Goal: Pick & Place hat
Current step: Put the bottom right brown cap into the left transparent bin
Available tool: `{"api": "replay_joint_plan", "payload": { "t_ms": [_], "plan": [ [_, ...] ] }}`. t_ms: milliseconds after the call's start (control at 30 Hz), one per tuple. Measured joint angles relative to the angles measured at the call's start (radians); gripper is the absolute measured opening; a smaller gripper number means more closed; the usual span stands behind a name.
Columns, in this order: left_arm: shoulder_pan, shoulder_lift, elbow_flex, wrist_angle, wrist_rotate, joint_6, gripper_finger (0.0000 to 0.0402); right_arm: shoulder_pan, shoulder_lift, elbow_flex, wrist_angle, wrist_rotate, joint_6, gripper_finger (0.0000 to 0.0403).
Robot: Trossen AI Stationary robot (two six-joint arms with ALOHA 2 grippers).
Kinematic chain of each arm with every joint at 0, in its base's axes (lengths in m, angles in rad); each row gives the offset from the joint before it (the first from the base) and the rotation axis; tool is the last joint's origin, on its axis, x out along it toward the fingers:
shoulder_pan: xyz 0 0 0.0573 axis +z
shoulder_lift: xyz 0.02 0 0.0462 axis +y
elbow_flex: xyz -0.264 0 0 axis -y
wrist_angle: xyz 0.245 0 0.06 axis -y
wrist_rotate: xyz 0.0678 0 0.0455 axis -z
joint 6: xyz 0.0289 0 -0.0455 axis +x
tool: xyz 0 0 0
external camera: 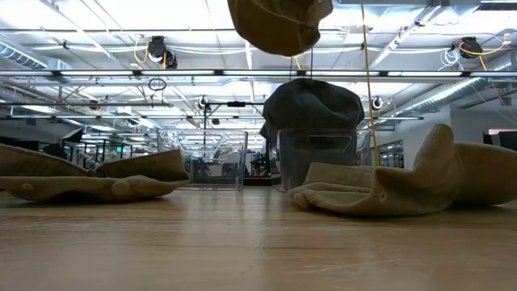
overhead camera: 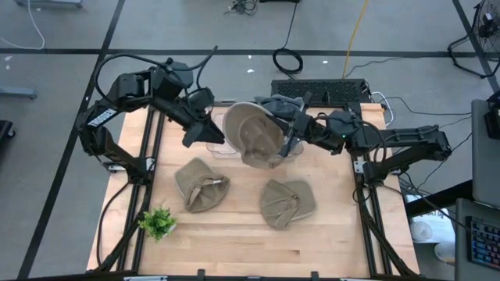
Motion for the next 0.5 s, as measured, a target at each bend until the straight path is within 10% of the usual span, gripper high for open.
{"api": "replay_joint_plan", "payload": {
  "t_ms": [500],
  "plan": [
    [0.001,0.030,0.001,0.005,-0.291,-0.187,0.0125,0.012,0.000,-0.001,0.033,0.008,0.024,0.0000]
  ]
}}
